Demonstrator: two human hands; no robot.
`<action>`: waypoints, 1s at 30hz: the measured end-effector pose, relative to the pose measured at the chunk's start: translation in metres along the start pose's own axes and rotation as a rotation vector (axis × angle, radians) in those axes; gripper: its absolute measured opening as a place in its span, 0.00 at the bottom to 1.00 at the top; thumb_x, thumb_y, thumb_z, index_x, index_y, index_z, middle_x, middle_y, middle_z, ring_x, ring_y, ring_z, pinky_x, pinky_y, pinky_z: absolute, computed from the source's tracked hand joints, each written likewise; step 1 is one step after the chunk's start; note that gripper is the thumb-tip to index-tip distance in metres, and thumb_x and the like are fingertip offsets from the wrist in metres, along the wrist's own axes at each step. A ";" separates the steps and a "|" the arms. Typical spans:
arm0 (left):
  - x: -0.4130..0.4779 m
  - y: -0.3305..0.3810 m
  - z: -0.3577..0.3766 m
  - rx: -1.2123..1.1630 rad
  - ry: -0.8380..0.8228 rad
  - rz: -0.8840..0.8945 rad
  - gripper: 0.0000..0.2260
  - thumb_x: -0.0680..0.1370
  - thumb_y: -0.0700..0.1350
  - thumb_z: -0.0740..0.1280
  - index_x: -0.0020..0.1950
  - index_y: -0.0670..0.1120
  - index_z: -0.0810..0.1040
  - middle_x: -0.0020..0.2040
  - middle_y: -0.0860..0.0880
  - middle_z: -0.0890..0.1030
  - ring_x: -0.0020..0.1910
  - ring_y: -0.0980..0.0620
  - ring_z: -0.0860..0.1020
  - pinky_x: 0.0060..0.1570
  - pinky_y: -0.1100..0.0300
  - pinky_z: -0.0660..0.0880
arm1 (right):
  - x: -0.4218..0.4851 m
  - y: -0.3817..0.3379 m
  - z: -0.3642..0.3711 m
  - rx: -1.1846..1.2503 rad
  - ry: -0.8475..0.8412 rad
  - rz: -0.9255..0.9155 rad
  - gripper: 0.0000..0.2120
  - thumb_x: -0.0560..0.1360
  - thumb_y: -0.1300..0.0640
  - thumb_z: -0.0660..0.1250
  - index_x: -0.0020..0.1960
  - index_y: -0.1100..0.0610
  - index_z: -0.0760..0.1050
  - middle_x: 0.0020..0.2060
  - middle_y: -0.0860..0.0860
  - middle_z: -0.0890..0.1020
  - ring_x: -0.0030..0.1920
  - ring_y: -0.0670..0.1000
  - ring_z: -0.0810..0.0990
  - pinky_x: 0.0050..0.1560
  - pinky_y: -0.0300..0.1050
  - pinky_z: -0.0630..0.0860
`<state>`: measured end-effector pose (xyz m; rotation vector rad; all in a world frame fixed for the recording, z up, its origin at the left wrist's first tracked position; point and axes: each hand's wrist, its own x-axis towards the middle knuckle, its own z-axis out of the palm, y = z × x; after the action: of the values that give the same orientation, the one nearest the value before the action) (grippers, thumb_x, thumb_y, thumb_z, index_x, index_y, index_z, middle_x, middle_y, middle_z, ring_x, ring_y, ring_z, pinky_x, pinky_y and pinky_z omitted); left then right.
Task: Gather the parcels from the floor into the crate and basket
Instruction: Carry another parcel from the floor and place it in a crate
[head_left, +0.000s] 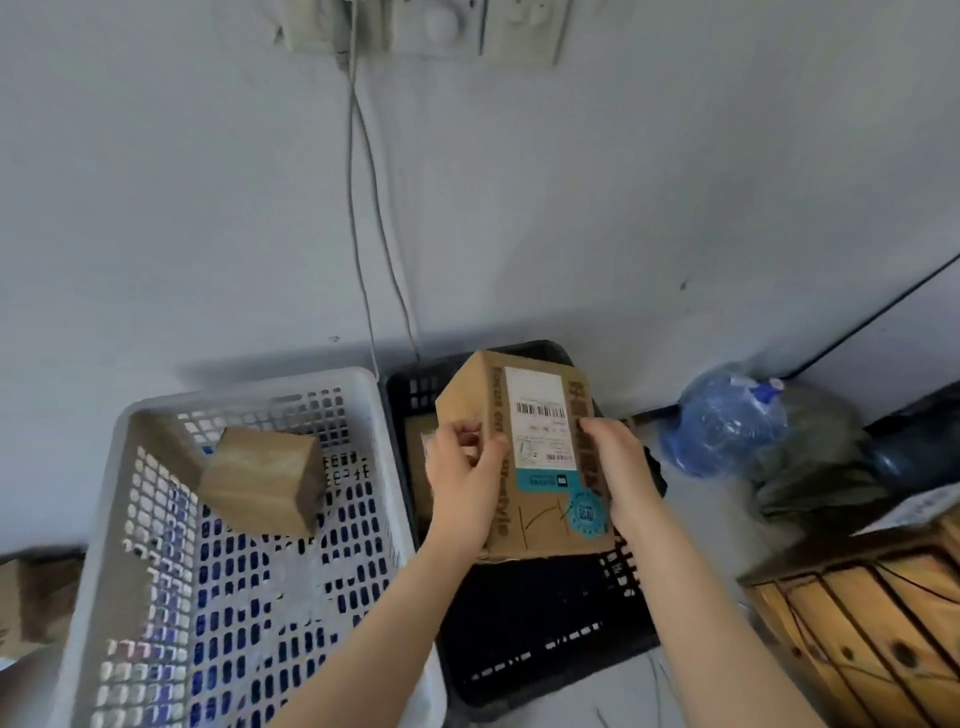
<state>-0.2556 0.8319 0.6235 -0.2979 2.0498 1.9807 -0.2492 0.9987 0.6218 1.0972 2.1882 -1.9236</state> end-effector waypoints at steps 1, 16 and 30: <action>0.001 -0.009 0.012 0.022 0.001 -0.016 0.11 0.76 0.51 0.66 0.55 0.54 0.69 0.53 0.58 0.67 0.60 0.51 0.71 0.61 0.50 0.73 | 0.003 0.005 -0.010 -0.004 -0.009 0.006 0.11 0.80 0.50 0.62 0.56 0.56 0.76 0.46 0.55 0.84 0.46 0.54 0.84 0.44 0.49 0.78; 0.052 -0.070 0.052 -0.169 0.047 -0.310 0.16 0.81 0.40 0.60 0.66 0.54 0.66 0.59 0.51 0.79 0.56 0.54 0.78 0.54 0.56 0.77 | 0.105 0.033 0.016 -0.319 -0.341 -0.114 0.11 0.78 0.48 0.63 0.60 0.45 0.72 0.59 0.48 0.79 0.56 0.46 0.78 0.53 0.48 0.77; 0.115 -0.081 0.038 0.042 0.247 -0.364 0.38 0.77 0.44 0.68 0.78 0.58 0.48 0.75 0.47 0.49 0.56 0.51 0.68 0.51 0.57 0.77 | 0.123 0.102 0.019 -0.254 -0.048 0.044 0.37 0.77 0.48 0.68 0.79 0.52 0.51 0.72 0.57 0.63 0.63 0.55 0.76 0.41 0.36 0.77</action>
<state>-0.3344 0.8716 0.5075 -0.8768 1.9964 1.7464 -0.2976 1.0395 0.4735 1.0367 2.2812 -1.5817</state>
